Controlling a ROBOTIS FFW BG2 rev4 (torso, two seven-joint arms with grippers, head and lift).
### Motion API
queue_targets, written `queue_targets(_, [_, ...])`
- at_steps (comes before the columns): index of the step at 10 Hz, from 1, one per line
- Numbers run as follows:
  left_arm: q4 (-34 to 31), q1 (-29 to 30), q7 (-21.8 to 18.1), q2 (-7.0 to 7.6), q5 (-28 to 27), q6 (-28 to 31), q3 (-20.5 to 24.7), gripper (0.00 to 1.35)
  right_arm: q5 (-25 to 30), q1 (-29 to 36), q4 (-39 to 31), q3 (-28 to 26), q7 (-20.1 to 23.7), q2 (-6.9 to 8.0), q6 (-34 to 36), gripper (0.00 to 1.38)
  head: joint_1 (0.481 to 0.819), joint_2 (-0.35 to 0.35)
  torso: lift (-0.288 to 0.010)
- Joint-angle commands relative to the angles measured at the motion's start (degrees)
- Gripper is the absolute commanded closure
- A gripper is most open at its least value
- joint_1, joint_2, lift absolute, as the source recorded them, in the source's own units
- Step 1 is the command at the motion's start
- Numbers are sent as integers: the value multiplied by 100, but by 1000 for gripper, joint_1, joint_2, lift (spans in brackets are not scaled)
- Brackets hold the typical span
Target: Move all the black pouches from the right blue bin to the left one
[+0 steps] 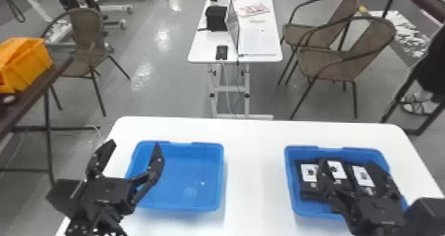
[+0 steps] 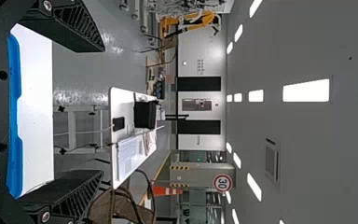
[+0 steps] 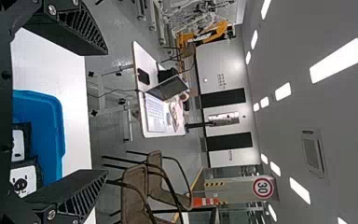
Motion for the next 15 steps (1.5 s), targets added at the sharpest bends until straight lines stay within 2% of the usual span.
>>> queue_targets(1, [0, -3, 1, 4, 9, -1, 0, 88, 25, -58, 69, -78, 0, 5, 9, 114, 695, 70, 0])
queue_targets(4, [0, 6, -43, 4, 18, -27, 18, 88, 7, -471, 606, -596, 17, 5, 202, 114, 695, 34, 0])
queue_targets(6, [9, 6, -69, 4, 26, -53, 35, 88, -195, -814, 1502, -957, 439, 5, 167, 114, 695, -7, 0])
queue_targets(8, [26, 32, -87, -67, 26, -97, 71, 93, 7, -1139, 2117, -1097, 439, 5, 149, 114, 695, -32, 0])
queue_targets(10, [44, 14, -192, -128, 9, -97, 123, 93, -81, -1596, 2864, -1247, 483, 5, 185, 114, 695, -55, 0])
queue_targets(12, [53, 14, -228, -146, -18, -132, 132, 93, 95, -2062, 3488, -1229, 615, -158, 448, 114, 695, -62, 0])
queue_targets(15, [88, 14, -289, -190, -26, -168, 158, 93, 429, -2818, 4385, -1194, 870, -202, 642, 114, 695, -56, 0])
